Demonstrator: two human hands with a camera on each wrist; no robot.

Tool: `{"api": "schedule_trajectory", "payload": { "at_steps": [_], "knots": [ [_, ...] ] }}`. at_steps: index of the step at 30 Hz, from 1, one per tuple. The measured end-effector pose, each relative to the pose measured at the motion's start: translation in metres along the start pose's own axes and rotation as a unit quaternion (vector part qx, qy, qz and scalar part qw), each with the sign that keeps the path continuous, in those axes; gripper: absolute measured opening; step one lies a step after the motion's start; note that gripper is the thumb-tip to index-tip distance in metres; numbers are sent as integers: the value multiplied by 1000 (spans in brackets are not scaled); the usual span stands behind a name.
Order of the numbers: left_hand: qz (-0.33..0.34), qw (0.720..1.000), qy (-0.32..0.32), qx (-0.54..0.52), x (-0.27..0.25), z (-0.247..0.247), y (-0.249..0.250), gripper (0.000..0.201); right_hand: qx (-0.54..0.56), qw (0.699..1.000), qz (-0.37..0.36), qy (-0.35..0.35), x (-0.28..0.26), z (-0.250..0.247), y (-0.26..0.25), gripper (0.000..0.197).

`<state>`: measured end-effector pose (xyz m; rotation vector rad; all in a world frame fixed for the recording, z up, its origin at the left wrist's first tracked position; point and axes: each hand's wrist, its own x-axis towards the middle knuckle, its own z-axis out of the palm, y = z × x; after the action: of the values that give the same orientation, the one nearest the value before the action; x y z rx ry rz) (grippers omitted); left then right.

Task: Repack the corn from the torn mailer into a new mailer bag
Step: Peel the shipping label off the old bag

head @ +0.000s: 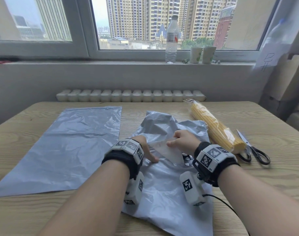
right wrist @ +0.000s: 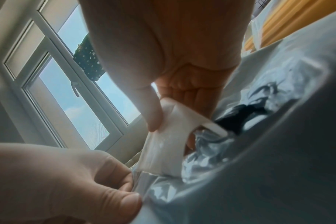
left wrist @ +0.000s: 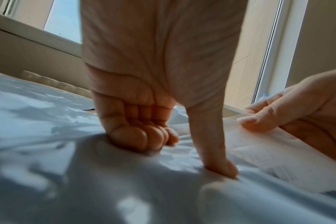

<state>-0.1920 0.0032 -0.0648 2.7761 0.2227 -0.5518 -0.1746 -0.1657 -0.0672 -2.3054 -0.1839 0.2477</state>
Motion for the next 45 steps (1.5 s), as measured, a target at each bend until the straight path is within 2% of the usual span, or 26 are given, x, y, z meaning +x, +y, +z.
{"api": "schedule_trajectory", "payload": {
  "at_steps": [5, 9, 14, 21, 45],
  "knots": [
    [-1, 1000, 4, 3, -2, -1, 1, 68, 18, 1000, 5, -2, 0, 0, 2, 23],
    [-3, 1000, 2, 6, -1, 0, 1, 63, 19, 1000, 3, 2, 0, 0, 2, 22],
    [-7, 1000, 1, 14, 0, 1, 0, 73, 23, 1000, 6, 6, 1, 0, 3, 22],
    [-8, 999, 0, 34, -1, 0, 1, 69, 33, 999, 5, 3, 0, -2, 4, 16],
    [-12, 1000, 0, 27, 5, 1, 0, 74, 152, 988, 33, -9, 1, -2, 12, 19]
  ]
}}
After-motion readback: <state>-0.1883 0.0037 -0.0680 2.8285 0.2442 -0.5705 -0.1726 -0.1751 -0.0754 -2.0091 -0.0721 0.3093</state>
